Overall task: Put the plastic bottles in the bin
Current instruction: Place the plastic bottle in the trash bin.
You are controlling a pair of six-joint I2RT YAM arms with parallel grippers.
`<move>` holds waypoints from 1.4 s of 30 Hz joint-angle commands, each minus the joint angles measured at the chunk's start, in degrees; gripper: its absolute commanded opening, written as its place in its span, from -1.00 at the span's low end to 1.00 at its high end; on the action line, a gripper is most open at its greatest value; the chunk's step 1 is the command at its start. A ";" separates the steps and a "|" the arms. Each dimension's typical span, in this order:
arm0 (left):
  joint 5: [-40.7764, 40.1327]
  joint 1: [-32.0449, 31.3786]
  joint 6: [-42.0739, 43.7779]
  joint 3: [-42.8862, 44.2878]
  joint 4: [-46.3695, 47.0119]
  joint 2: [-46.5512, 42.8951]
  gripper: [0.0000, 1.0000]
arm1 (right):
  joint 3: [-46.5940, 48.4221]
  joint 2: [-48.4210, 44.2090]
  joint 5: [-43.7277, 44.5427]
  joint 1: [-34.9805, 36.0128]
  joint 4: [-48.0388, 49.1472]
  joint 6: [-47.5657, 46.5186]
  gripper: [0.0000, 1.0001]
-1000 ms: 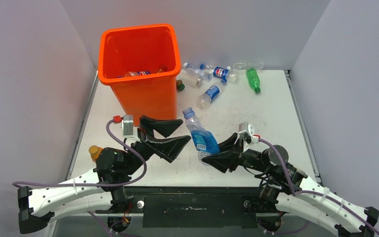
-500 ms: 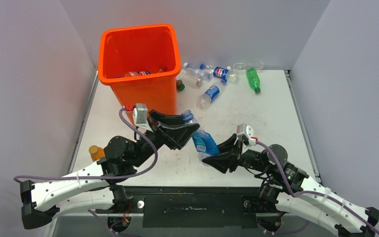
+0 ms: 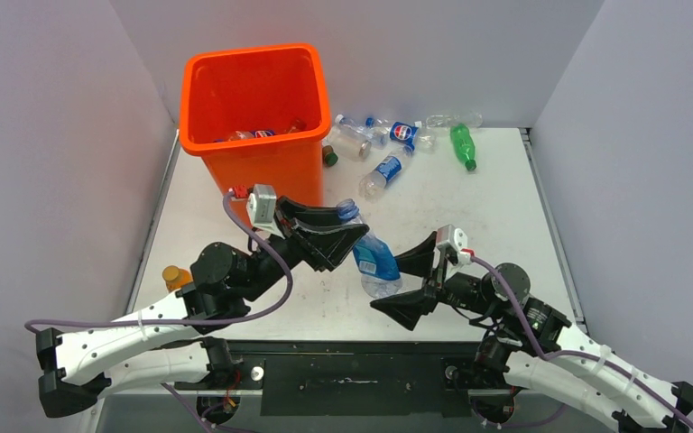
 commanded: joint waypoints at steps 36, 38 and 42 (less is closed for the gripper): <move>7.07 48.04 17.37 56.89 -15.90 40.68 -0.56 | -9.74 -16.20 60.84 0.34 -13.93 16.52 0.79; 6.48 47.97 17.12 56.60 -14.66 40.31 0.73 | -9.08 -14.66 60.68 0.33 -13.95 15.95 0.79; 4.62 46.94 16.80 49.91 -8.49 33.78 0.93 | -8.08 -10.78 60.93 0.32 -12.94 15.67 0.79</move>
